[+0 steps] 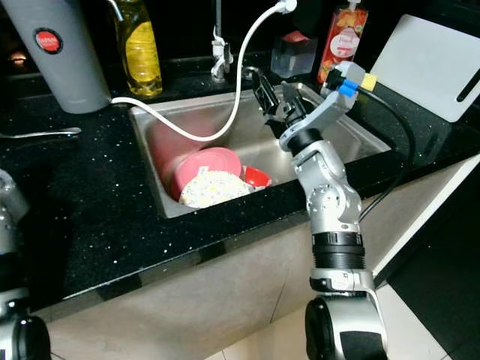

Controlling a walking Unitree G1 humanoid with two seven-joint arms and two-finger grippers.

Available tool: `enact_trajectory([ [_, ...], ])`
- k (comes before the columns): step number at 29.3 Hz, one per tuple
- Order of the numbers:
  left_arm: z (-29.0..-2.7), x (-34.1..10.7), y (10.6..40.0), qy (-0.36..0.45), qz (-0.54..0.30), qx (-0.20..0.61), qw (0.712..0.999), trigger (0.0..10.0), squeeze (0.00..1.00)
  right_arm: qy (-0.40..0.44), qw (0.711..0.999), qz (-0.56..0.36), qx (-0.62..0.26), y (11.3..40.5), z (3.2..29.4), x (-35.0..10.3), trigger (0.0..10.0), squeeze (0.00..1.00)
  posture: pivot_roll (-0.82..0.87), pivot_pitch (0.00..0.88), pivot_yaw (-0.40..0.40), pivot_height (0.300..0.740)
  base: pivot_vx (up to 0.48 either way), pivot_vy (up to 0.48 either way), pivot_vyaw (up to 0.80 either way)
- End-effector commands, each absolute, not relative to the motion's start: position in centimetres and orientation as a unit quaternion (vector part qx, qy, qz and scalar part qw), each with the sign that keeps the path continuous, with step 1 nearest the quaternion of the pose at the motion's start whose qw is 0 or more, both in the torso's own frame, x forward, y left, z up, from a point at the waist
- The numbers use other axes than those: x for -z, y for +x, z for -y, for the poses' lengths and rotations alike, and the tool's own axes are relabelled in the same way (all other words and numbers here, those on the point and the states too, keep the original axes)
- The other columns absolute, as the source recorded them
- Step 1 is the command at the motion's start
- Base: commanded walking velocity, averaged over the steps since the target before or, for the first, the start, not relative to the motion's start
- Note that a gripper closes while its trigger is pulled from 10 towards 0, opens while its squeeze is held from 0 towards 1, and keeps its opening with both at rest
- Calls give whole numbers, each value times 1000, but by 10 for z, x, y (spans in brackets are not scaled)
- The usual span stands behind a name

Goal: Kitchen organization

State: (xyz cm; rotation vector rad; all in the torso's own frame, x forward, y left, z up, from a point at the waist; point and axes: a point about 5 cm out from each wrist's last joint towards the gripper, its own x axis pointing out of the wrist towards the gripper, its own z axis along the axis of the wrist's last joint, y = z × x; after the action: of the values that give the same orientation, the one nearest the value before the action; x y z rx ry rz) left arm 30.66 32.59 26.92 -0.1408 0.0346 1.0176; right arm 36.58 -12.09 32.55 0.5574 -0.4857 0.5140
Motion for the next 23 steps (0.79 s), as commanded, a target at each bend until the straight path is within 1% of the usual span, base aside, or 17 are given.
enact_trajectory([
  [1, -327, -260, 306, -84, -40, -496, 863, 10000, 0, 272, 899, 235, -250, 364, 122, -325, 10000, 0, -75, 140, -30, 740, 0, 0, 0],
  [5, -328, -250, 306, -133, -56, -500, 854, 10000, 0, 273, 898, 235, -253, 363, 121, -326, 10000, 0, -77, 139, -30, 740, 0, 0, 0],
  [14, -334, -247, 302, -160, -61, -523, 835, 10000, 0, 274, 898, 235, -253, 362, 121, -327, 10000, 0, -77, 143, -33, 740, 0, 0, 0],
  [17, -335, -247, 301, -162, -62, -526, 832, 10000, 0, 274, 897, 235, -253, 362, 121, -327, 10000, 0, -77, 143, -33, 740, 0, 0, 0],
  [18, -335, -242, 300, -179, -69, -527, 828, 10000, 0, 275, 897, 235, -254, 362, 121, -328, 10000, 0, -77, 145, -33, 740, 0, 0, 0],
  [20, -336, -239, 300, -187, -76, -527, 825, 10000, 0, 275, 897, 235, -254, 362, 121, -328, 10000, 0, -77, 145, -33, 740, 0, 0, 0],
  [21, -336, -237, 300, -193, -80, -526, 824, 4275, 0, 275, 897, 235, -254, 362, 121, -328, 10000, 0, -77, 145, -33, 740, 0, 0, 0],
  [23, -335, -235, 301, -203, -85, -521, 825, 4275, 0, 275, 897, 236, -253, 362, 121, -328, 10000, 0, -79, 145, -33, 740, 0, 0, 0],
])
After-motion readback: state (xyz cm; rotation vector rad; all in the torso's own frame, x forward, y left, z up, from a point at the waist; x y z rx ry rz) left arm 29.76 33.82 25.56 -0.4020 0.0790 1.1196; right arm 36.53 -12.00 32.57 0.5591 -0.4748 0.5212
